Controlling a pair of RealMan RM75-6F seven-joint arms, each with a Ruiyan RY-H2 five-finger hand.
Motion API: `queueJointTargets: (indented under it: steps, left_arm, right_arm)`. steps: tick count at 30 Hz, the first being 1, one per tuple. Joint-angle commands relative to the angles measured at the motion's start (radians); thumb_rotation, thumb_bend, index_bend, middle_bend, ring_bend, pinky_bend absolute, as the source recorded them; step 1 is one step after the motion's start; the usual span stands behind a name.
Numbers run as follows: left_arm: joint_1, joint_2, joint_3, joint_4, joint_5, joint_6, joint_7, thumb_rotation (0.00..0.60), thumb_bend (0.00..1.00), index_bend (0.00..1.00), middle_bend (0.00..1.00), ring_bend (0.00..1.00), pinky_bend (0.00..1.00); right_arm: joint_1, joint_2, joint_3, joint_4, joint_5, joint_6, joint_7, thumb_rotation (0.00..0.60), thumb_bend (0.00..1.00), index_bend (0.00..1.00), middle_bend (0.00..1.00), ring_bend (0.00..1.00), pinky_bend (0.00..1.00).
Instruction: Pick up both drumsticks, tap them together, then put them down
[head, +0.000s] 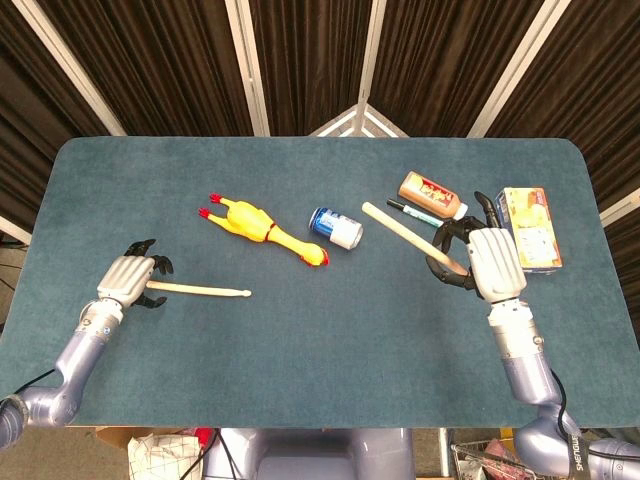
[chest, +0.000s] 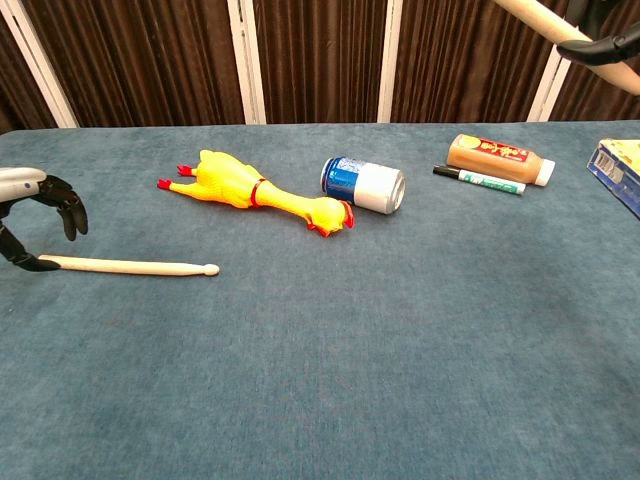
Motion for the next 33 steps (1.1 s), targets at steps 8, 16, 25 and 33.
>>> queueJointTargets:
  steps: [8,16,25,33]
  left_arm:
    - [-0.036,-0.09,0.012,0.021,-0.053,0.038,0.128,0.6,0.35,0.43,0.41,0.01,0.0]
    - [-0.054,-0.136,0.04,0.072,-0.06,0.052,0.206,0.6,0.39,0.46,0.45,0.03,0.0]
    - [-0.055,-0.128,0.057,0.075,-0.074,0.069,0.263,0.6,0.39,0.52,0.52,0.06,0.0]
    - [-0.054,-0.117,0.066,0.069,-0.12,0.065,0.315,0.6,0.39,0.53,0.53,0.07,0.0]
  right_arm:
    - [0.003,0.005,0.002,0.014,0.012,-0.008,0.008,0.6,0.46,0.67,0.65,0.44,0.0]
    - [-0.011,0.014,-0.009,-0.001,0.006,0.009,-0.002,0.6,0.46,0.67,0.65,0.44,0.0]
    - [-0.012,0.009,-0.013,0.0,0.009,0.01,-0.01,0.6,0.46,0.67,0.65,0.44,0.0]
    - [-0.013,0.005,-0.018,-0.005,0.007,0.011,-0.02,0.6,0.46,0.68,0.65,0.44,0.0]
